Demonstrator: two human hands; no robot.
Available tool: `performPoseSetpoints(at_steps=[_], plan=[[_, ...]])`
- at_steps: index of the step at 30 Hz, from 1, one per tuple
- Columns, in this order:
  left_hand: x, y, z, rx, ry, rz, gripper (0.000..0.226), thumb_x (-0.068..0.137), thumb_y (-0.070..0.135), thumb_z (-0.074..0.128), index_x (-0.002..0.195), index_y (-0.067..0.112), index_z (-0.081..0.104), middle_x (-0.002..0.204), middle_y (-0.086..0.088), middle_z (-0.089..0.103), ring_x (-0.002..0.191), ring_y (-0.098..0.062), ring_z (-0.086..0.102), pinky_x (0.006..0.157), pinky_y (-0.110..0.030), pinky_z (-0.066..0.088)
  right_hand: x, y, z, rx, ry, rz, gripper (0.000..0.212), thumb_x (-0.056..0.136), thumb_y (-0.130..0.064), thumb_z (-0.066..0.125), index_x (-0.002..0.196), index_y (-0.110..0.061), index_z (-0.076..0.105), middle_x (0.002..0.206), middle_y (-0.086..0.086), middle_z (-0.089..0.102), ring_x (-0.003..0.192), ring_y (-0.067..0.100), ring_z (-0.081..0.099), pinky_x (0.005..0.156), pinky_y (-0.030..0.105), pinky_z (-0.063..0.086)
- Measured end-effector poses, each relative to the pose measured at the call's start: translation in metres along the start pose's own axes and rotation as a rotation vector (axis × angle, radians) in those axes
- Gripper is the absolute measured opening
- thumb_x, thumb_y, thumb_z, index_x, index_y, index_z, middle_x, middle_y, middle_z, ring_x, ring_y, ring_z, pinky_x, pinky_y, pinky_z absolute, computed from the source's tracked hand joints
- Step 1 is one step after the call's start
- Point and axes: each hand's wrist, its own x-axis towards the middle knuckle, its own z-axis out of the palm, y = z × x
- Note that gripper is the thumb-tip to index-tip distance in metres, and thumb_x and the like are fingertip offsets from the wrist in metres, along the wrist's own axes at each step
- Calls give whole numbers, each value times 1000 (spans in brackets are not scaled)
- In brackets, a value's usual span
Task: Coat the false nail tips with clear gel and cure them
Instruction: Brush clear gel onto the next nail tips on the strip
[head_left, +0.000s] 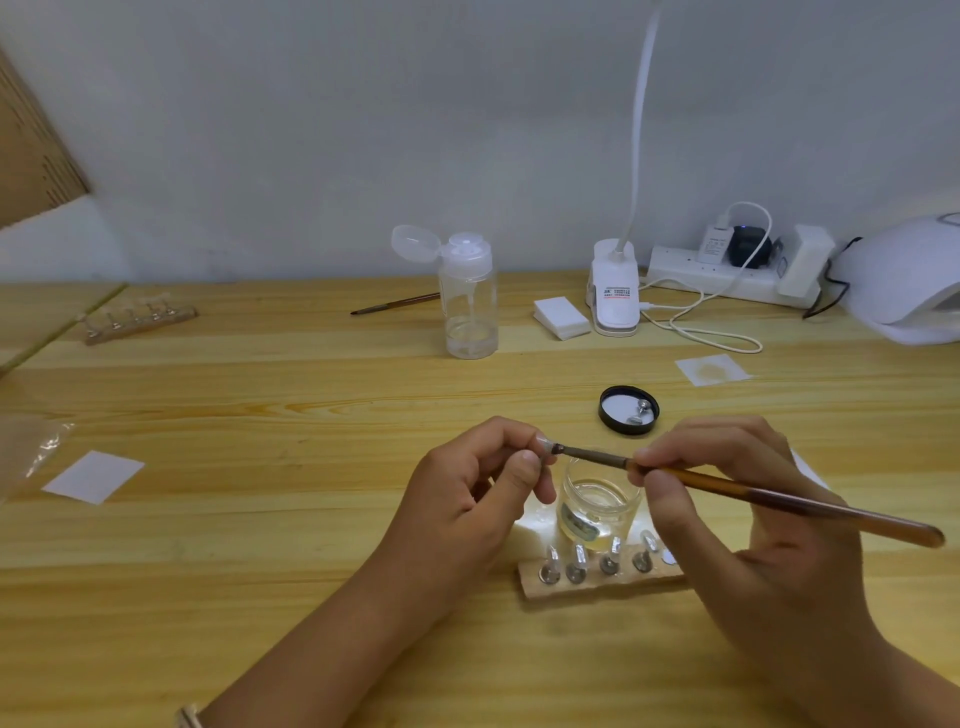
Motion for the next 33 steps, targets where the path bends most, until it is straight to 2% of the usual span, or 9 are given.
performPoseSetpoints(at_steps=[4, 7, 12, 15, 18, 20, 22, 28, 33], plan=[[0, 0, 0, 7, -5, 12, 16, 95, 23, 51, 95, 24, 67, 75, 6, 68, 65, -42, 47, 62, -52, 44, 1, 1, -2, 0, 33, 42, 9, 83, -29, 59, 89, -29, 66, 91, -3, 67, 95, 22, 63, 85, 34, 47], [0, 0, 0, 0, -13, 14, 15, 95, 22, 50, 95, 23, 66, 75, 4, 68, 65, -40, 47, 62, -51, 44, 2, -1, -1, 50, 9, 11, 9, 85, -27, 60, 91, -25, 66, 90, -3, 68, 94, 24, 63, 84, 36, 48], [0, -1, -1, -5, -42, 18, 17, 96, 21, 46, 94, 21, 63, 77, 5, 66, 65, -25, 50, 63, -33, 45, 2, -1, 0, 27, -3, -9, 9, 82, -26, 60, 87, -23, 68, 88, -4, 68, 93, 21, 64, 84, 32, 47], [0, -1, -1, -9, -52, 21, 18, 97, 20, 44, 93, 21, 62, 77, 6, 64, 67, -27, 49, 64, -35, 44, 3, 1, -2, 28, 12, 28, 10, 84, -27, 59, 89, -25, 66, 91, -2, 67, 94, 18, 64, 84, 28, 49], [0, -1, -1, -4, -67, 27, 18, 97, 19, 43, 93, 19, 60, 77, 7, 62, 69, -29, 48, 64, -36, 43, 3, 2, -2, 92, 8, 30, 10, 84, -25, 59, 90, -22, 66, 90, 1, 67, 91, 19, 65, 82, 34, 50], [0, -1, -1, 6, -76, 26, 19, 98, 18, 42, 93, 19, 60, 76, 8, 60, 68, -20, 48, 65, -26, 42, 2, 2, -1, 98, -20, -9, 9, 84, -23, 61, 89, -20, 67, 88, 0, 68, 91, 20, 64, 81, 39, 50], [0, 0, -1, 10, -84, 24, 19, 98, 17, 41, 92, 19, 59, 74, 10, 59, 68, -11, 47, 65, -20, 41, 1, 1, 0, 81, -38, -19, 9, 83, -23, 61, 88, -21, 68, 88, -4, 68, 91, 18, 64, 82, 35, 49], [0, 0, 0, 18, -98, 37, 21, 98, 14, 39, 88, 18, 57, 78, 6, 58, 70, -10, 48, 68, -17, 40, 4, -1, -2, 71, -17, 71, 10, 84, -29, 59, 89, -26, 67, 90, -3, 68, 93, 17, 65, 85, 19, 46], [0, -1, 0, 22, -99, 36, 21, 99, 14, 40, 89, 21, 57, 74, 11, 58, 68, -7, 47, 66, -14, 39, 3, 0, -2, 135, -46, 23, 9, 83, -24, 60, 88, -21, 68, 87, 1, 68, 90, 21, 65, 81, 34, 50]])
